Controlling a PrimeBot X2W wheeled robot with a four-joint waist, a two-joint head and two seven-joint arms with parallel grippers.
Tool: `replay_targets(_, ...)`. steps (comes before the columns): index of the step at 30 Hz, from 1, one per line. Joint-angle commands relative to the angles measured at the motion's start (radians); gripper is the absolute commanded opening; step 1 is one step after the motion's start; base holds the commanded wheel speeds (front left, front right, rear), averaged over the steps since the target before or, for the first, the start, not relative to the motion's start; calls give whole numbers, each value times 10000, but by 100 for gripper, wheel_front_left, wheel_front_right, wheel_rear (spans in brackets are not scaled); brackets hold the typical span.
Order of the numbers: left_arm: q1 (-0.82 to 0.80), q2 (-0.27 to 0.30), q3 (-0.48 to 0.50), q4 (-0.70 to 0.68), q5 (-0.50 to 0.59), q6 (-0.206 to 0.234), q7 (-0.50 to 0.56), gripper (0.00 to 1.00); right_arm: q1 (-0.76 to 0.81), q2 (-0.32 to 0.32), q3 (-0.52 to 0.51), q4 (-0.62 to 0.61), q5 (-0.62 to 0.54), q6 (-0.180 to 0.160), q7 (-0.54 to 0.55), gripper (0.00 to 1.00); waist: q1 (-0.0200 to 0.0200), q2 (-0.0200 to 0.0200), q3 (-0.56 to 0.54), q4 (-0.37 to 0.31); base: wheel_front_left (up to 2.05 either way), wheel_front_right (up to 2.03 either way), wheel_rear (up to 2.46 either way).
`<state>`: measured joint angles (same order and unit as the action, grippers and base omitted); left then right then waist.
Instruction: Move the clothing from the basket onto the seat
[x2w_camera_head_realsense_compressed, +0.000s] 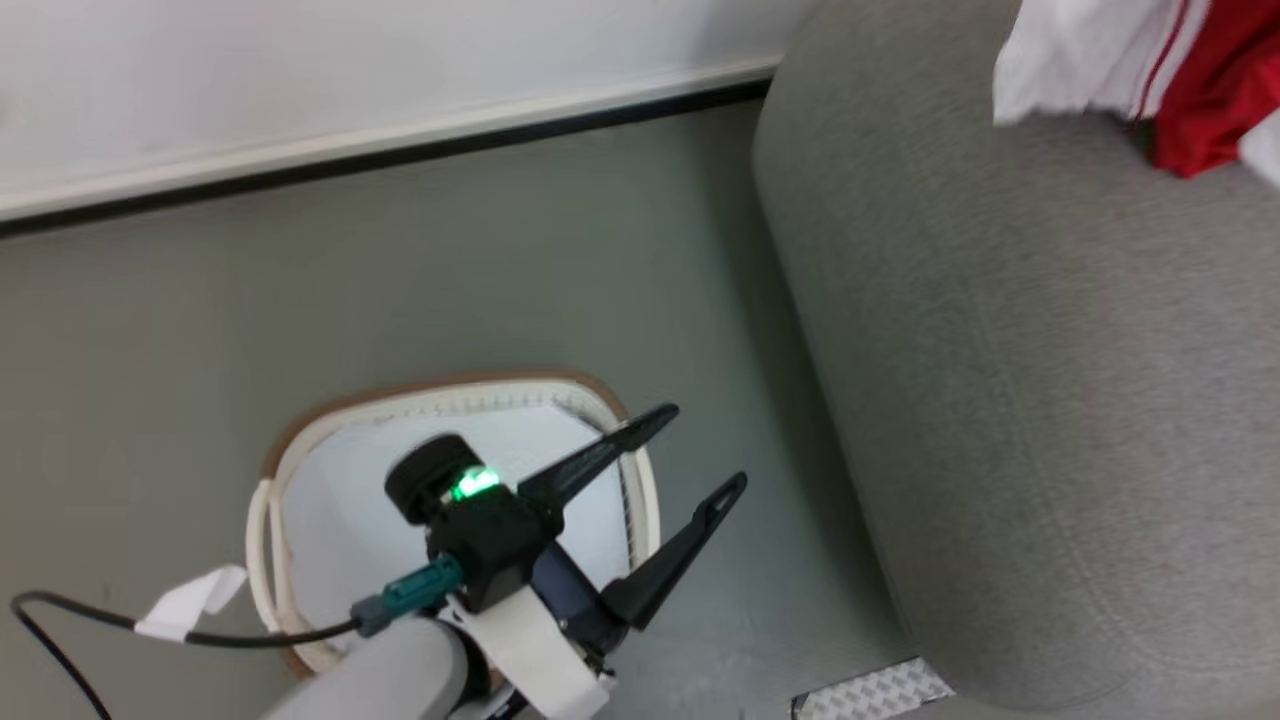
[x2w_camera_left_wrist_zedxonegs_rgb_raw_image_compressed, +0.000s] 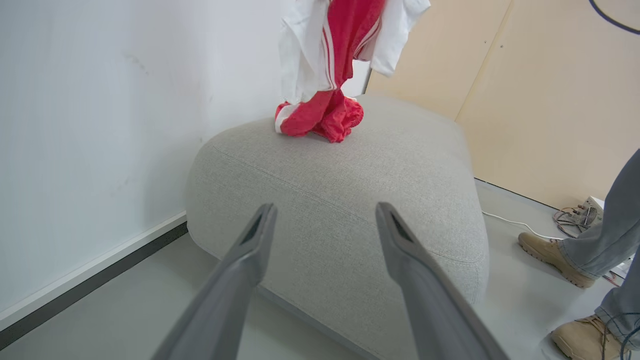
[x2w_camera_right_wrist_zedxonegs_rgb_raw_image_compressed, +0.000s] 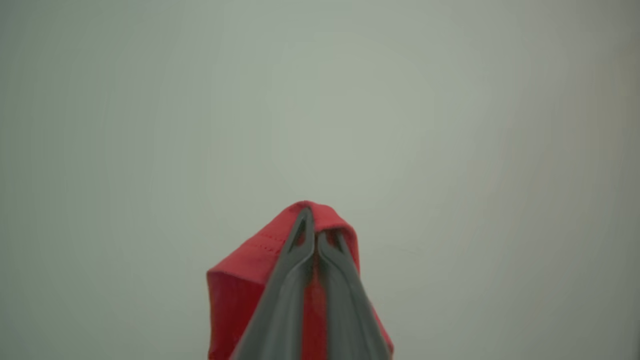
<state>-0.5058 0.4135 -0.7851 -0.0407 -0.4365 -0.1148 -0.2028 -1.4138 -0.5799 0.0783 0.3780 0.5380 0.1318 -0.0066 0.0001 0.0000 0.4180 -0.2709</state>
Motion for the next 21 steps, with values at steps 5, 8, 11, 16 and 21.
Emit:
replay_targets(5, -621, 15, 44, -138, 209, -44, 80, 100, -1251, -503, -469, 1404, -933, -23, 277, 0, -1, 0, 1336, 739, 0, 0, 0)
replay_targets(8, -878, 105, 106, -194, 256, -48, 152, 100, -1339, -698, -856, 2209, -1359, -23, 165, 0, -1, 0, 1886, 849, 0, 0, 0)
replay_targets(11, -1021, 142, 136, -221, 287, -11, 226, 100, -790, -567, -1346, 3068, -1588, -23, -211, 0, -1, 0, 2298, 895, 0, 0, 0)
replay_targets(16, -997, 275, 132, -310, 318, 105, 372, 100, 139, -280, -1901, 4417, -1893, -23, -968, 0, -1, 0, 2657, 887, 0, 0, 0)
replay_targets(21, -767, 435, 171, -430, 261, 274, 490, 100, 1086, 373, -1809, 5537, -2006, -24, -1286, 0, -1, 0, 2682, 767, 0, 0, 0)
